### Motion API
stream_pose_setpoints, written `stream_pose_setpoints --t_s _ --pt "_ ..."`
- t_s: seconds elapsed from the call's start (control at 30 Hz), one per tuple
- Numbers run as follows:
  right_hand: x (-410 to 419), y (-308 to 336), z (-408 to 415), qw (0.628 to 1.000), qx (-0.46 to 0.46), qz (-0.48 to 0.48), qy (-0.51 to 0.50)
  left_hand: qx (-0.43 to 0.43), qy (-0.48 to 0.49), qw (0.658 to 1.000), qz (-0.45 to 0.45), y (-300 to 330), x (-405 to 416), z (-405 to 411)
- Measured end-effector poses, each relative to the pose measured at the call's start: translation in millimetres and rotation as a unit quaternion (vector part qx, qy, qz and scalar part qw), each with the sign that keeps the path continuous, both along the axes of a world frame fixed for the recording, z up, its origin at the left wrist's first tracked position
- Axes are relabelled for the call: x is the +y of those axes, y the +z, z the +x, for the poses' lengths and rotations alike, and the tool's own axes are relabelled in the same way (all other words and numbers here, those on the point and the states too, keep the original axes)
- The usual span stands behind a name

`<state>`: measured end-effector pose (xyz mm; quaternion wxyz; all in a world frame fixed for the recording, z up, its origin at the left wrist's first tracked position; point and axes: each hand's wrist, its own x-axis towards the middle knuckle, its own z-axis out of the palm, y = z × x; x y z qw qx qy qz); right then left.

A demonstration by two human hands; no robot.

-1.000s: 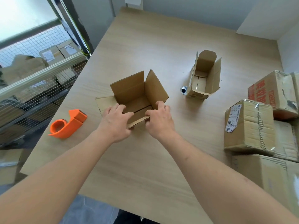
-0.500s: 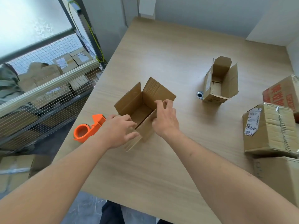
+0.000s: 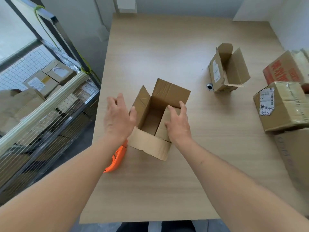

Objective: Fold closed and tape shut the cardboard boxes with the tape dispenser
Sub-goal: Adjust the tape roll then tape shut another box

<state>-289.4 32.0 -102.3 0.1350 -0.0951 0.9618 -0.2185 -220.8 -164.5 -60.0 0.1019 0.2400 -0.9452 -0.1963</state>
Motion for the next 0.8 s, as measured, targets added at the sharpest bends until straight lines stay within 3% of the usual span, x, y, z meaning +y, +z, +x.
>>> stream_pose_setpoints --t_s 0.17,0.3,0.43,0.67,0.8 --pt "-7 -10 5 0.999 0.029 -0.007 0.026 -0.014 -0.142 0.976 0.164 -11 -11 4" --pt "-8 -10 6 0.995 0.054 -0.074 0.027 -0.166 -0.205 0.949 0.172 -31 -4 9" --pt "3 1 -2 0.987 0.089 -0.132 0.037 -0.252 -0.196 0.933 0.167 -47 11 14" --pt "-1 25 -11 0.982 0.146 -0.043 0.108 -0.255 -0.148 0.939 0.178 -48 32 15" --pt "5 30 -21 0.993 0.102 -0.001 0.058 -0.254 -0.147 0.939 0.179 -39 36 19"
